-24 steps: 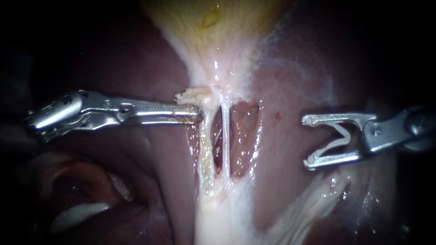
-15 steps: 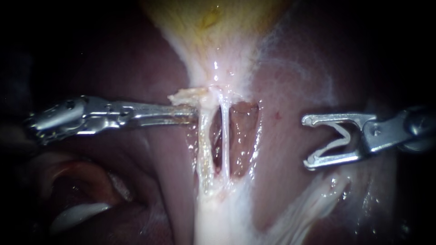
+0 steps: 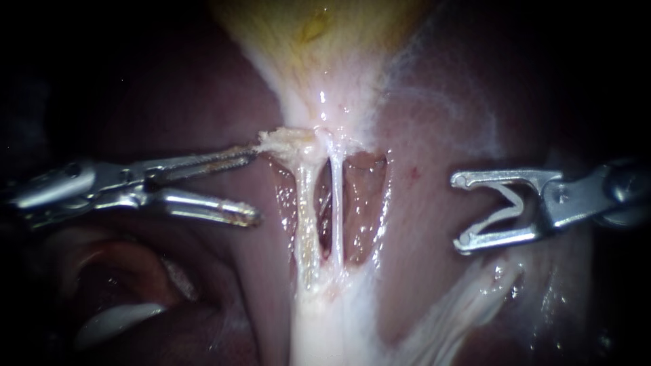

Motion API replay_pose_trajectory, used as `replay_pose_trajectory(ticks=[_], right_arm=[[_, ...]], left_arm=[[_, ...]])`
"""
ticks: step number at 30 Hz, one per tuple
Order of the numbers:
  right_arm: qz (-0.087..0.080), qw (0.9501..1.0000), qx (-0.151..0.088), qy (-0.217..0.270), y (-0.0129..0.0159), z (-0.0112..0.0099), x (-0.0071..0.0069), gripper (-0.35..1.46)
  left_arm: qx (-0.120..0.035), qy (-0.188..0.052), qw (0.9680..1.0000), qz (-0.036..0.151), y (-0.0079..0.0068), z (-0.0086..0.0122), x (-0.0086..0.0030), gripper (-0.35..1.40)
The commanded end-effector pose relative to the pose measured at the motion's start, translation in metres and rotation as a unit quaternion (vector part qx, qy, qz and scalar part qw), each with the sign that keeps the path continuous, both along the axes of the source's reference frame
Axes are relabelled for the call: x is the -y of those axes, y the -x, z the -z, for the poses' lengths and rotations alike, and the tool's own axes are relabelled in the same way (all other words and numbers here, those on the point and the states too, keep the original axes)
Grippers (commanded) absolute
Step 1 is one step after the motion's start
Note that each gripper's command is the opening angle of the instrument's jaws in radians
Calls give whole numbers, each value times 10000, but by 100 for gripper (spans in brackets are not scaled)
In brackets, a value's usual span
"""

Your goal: Grabbing gallbladder

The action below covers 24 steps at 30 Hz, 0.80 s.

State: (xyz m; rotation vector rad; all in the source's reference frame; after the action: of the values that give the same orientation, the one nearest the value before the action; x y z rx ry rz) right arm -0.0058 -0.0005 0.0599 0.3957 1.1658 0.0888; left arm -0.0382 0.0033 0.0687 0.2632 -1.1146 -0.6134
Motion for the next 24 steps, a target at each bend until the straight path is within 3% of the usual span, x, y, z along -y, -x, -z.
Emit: replay_pose_trajectory(ticks=[1, 7, 13, 24], right_arm=[[1, 10000, 0, 0, 0, 0, 0, 42], [0, 10000, 0, 0, 0, 0, 0, 42], [-1, 10000, 1, 0, 0, 0, 0, 42], [-4, 10000, 3, 0, 0, -1, -1, 42]], left_arm=[[12, 17, 10000, 6, -2, 2, -4, 58], [20, 120, 9999, 65, -3, 9, -25, 54], [-9, 190, 9998, 111, 10, -3, -44, 52], [17, 175, 9998, 108, 41, -12, -49, 46]])
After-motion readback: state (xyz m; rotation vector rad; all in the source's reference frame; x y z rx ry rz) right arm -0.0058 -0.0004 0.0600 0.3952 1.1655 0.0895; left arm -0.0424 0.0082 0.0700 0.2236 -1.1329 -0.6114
